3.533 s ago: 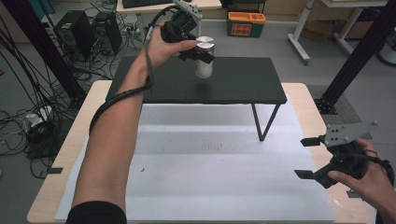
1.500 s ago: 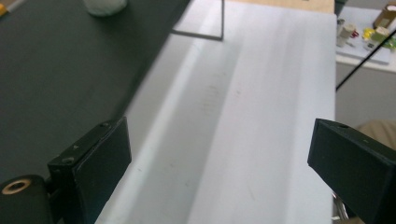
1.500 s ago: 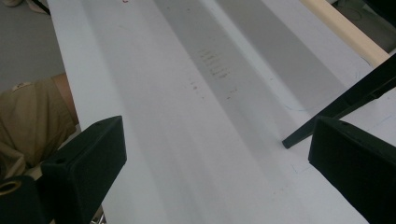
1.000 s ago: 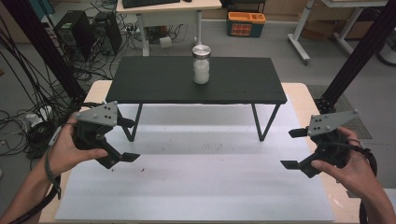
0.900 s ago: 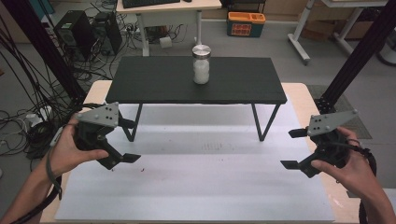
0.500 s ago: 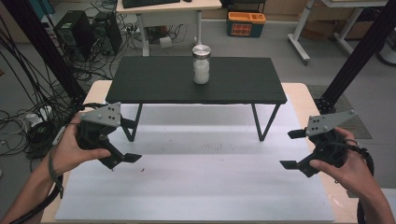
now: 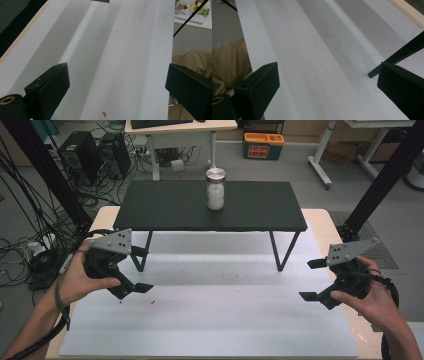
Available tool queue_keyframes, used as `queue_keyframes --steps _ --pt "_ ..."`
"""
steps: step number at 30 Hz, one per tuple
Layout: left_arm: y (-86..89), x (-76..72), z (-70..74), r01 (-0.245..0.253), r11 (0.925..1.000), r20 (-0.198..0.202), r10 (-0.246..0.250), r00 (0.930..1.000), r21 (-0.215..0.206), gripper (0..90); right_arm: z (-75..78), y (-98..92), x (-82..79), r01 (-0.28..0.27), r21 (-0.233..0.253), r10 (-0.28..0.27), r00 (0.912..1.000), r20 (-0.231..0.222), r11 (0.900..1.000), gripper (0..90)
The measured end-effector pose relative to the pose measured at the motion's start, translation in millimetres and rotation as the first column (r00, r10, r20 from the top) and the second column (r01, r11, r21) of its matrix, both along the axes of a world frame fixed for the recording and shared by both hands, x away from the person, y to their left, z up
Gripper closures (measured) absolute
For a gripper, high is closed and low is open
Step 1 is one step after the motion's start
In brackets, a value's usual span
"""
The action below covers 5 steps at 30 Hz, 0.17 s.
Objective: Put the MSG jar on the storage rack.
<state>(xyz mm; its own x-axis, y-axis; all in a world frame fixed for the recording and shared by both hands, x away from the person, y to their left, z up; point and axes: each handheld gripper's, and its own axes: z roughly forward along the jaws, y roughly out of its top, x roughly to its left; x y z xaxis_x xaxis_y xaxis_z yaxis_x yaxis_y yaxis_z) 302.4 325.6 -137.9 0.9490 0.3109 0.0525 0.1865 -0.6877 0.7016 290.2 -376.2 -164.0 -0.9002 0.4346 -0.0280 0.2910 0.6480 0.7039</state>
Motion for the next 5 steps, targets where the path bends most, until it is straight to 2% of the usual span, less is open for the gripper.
queue_keyframes --steps 5 --pt "-1.3 0.3 0.6 0.002 1.0000 0.002 -0.002 1.0000 -0.001 5.7 -0.7 0.5 0.6 -0.002 0.000 0.002 1.0000 -0.002 1.000 3.9"
